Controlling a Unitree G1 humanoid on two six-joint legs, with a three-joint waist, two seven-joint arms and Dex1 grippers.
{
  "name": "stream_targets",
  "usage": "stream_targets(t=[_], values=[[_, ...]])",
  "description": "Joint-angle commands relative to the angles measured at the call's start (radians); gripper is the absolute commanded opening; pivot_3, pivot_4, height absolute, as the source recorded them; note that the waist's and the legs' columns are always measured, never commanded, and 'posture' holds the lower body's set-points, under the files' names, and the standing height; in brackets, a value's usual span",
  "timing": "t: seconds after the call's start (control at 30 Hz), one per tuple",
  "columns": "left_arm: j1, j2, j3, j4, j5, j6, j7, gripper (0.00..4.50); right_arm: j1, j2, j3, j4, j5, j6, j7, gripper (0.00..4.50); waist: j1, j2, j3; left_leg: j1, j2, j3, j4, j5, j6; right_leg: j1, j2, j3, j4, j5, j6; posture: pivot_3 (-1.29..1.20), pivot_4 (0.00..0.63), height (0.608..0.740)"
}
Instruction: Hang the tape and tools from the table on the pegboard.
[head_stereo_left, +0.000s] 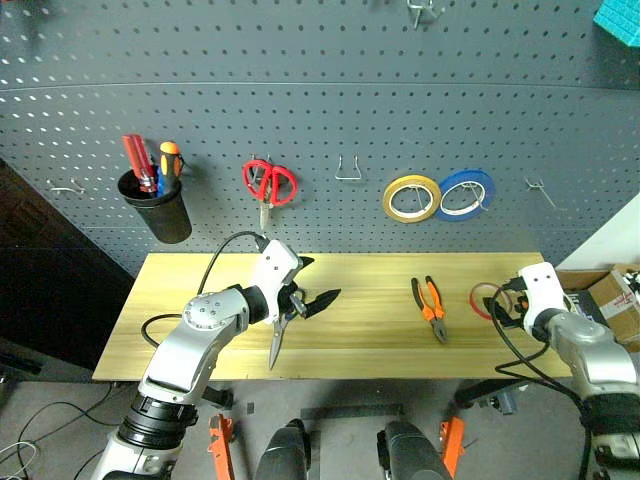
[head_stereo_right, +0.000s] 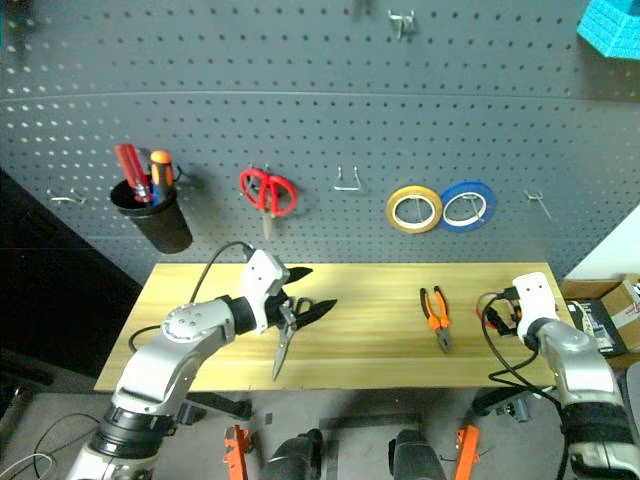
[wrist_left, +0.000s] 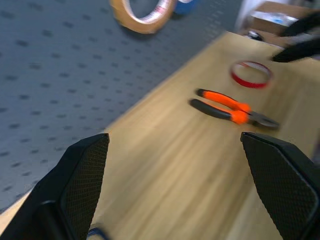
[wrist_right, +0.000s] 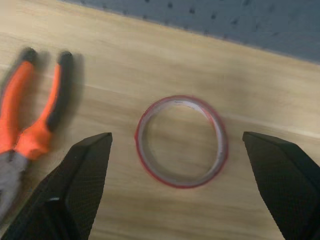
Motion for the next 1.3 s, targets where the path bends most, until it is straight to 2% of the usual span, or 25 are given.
stream_targets(t=[0.03,0.13,0.3,0.4,0.63,0.77,0.8,0.87,0.97,1.07,1.17,1.23,1.3], values=[[-0.01,0.016,0.013,-0.031,-0.06,0.011,-0.072,4.46,-0.07,-0.009,0.04,0.14,-0.042,-0.046,0.039,4.5,0.0,0.0,0.013,0.0,0.0,0.0,0.0,0.0,0.0,0.0,0.0,0.0,0.0,0.0,0.0,-0.12,0.256,0.74],[-0.02,0.035,0.006,-0.05,-0.075,0.004,-0.122,4.46,-0.156,-0.004,0.076,0.288,-0.07,-0.076,0.073,4.5,-0.001,-0.001,0.029,-0.001,0.0,0.001,0.001,-0.001,0.001,0.0,-0.001,0.0,0.0,0.0,0.0,-0.1,0.266,0.74],[-0.058,0.005,-0.001,-0.041,-0.081,0.008,-0.117,4.46,-0.255,-0.001,0.15,0.485,-0.136,-0.143,0.124,4.5,0.0,-0.005,0.045,0.0,0.0,0.0,0.002,-0.001,0.001,0.0,0.0,0.0,0.0,0.0,0.001,-0.09,0.275,0.74],[-0.063,0.008,-0.013,-0.039,-0.062,-0.005,-0.123,4.49,-0.295,0.001,0.177,0.565,-0.158,-0.156,0.168,3.94,0.0,-0.007,0.047,-0.001,0.0,0.001,0.002,-0.001,0.001,0.0,-0.001,0.001,0.0,0.0,0.001,-0.08,0.276,0.74],[-0.06,0.009,-0.013,-0.045,-0.083,-0.006,-0.143,4.49,-0.367,0.005,0.224,0.711,-0.198,-0.151,0.285,1.56,0.0,-0.008,0.047,0.0,0.0,0.0,0.003,-0.001,0.001,0.001,0.0,0.0,0.0,0.0,0.001,-0.07,0.255,0.74],[-0.064,0.001,-0.011,-0.052,-0.1,0.0,-0.156,4.49,-0.379,0.009,0.214,0.757,-0.207,-0.154,0.284,0.18,0.003,-0.009,0.047,0.0,0.0,0.0,0.004,0.0,0.0,0.002,-0.001,0.0,0.0,0.0,0.002,-0.07,0.238,0.74],[-0.065,0.0,-0.012,-0.053,-0.102,0.0,-0.158,4.49,-0.374,0.008,0.212,0.759,-0.212,-0.168,0.268,0.03,0.004,-0.01,0.047,0.0,0.0,0.0,0.004,0.0,0.0,0.002,-0.001,0.0,0.0,0.001,0.002,-0.07,0.233,0.74],[-0.066,0.0,-0.015,-0.056,-0.104,0.0,-0.162,4.49,-0.353,0.004,0.207,0.74,-0.213,-0.191,0.245,0.03,0.004,-0.01,0.046,0.0,0.0,-0.001,0.004,0.0,0.0,0.002,-0.001,-0.001,0.0,0.001,0.002,-0.07,0.225,0.74],[-0.073,-0.002,-0.014,-0.061,-0.113,0.005,-0.161,4.49,-0.28,-0.02,0.192,0.607,-0.204,-0.221,0.225,0.03,0.009,-0.012,0.045,0.0,0.0,-0.001,0.004,0.0,0.0,0.003,-0.001,-0.001,0.0,0.001,0.003,-0.07,0.217,0.74],[-0.089,-0.012,-0.012,-0.065,-0.129,0.01,-0.157,4.49,-0.13,-0.065,0.13,0.29,-0.171,-0.193,0.204,0.03,0.025,-0.011,0.044,0.0,-0.001,-0.001,0.004,0.0,0.0,0.002,-0.001,-0.001,0.0,0.001,0.003,-0.08,0.214,0.74],[-0.117,-0.031,-0.015,-0.067,-0.14,0.009,-0.153,4.49,0.105,-0.089,-0.025,-0.193,-0.137,-0.141,0.142,0.03,0.031,-0.008,0.045,-0.002,-0.001,-0.001,0.004,0.0,0.0,-0.001,-0.002,0.0,0.0,0.001,0.003,-0.1,0.213,0.74],[-0.146,-0.055,-0.024,-0.058,-0.14,0.001,-0.152,4.49,0.27,-0.028,-0.157,-0.522,-0.11,-0.101,0.07,0.03,0.02,-0.007,0.045,-0.003,-0.001,-0.001,0.003,0.0,-0.001,-0.001,-0.002,0.0,0.0,0.001,0.003,-0.15,0.216,0.74],[-0.168,-0.071,-0.036,-0.048,-0.136,-0.008,-0.158,4.49,0.359,0.047,-0.214,-0.722,-0.097,-0.086,0.004,0.03,0.016,-0.006,0.044,-0.002,0.0,0.001,0.004,0.0,-0.002,-0.001,-0.002,0.002,0.001,-0.002,0.009,-0.16,0.218,0.74]])
